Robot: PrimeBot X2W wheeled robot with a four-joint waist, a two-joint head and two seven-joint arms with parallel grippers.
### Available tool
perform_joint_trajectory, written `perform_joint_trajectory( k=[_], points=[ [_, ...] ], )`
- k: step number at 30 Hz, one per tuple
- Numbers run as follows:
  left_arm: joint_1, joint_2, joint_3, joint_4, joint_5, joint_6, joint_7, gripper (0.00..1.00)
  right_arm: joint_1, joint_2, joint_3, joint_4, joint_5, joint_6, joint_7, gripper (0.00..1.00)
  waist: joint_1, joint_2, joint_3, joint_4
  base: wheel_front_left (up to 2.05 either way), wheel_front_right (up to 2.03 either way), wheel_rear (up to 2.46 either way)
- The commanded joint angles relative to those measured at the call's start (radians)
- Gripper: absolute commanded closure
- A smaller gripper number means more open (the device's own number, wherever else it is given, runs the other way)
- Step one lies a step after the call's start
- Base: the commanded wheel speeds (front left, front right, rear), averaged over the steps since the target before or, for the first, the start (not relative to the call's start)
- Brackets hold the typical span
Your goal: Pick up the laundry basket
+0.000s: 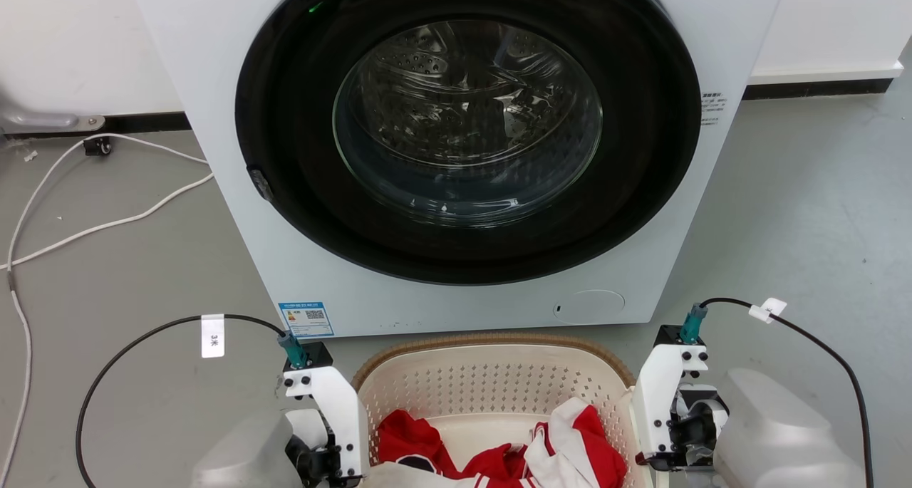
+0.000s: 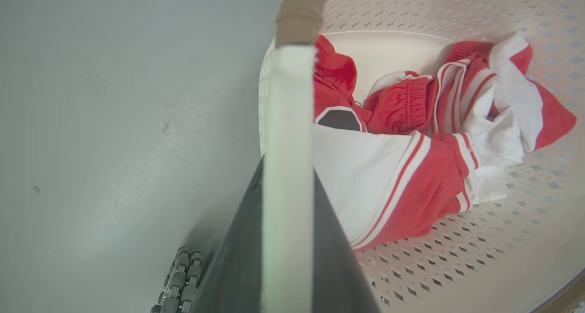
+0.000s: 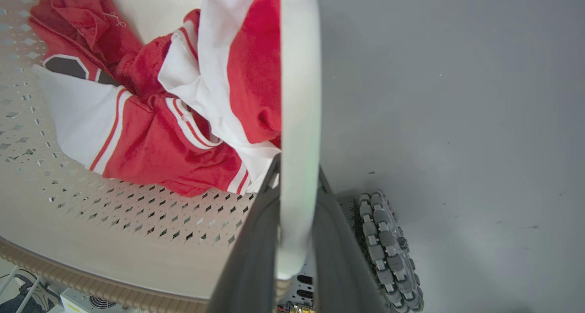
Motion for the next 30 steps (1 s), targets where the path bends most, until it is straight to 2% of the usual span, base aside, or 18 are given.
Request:
perform_joint_trajectory(
  k=[1,30],
  points=[
    [-0.004,-0.031,-0.001,-0.015,-0.013,-0.014,-0.004,1.0,-0.004,0.036,-0.009,-0.013,-0.001,0.013,0.002,1.0,0.0,-0.0001,0.0,0.0,0.0,0.0,0.0],
    [-0.007,-0.027,-0.035,-0.006,-0.046,-0.014,-0.024,1.0,-0.014,0.037,-0.095,-0.013,-0.083,0.014,0.031,1.0,0.0,-0.0001,0.001,-0.001,0.0,0.0,0.0]
  ],
)
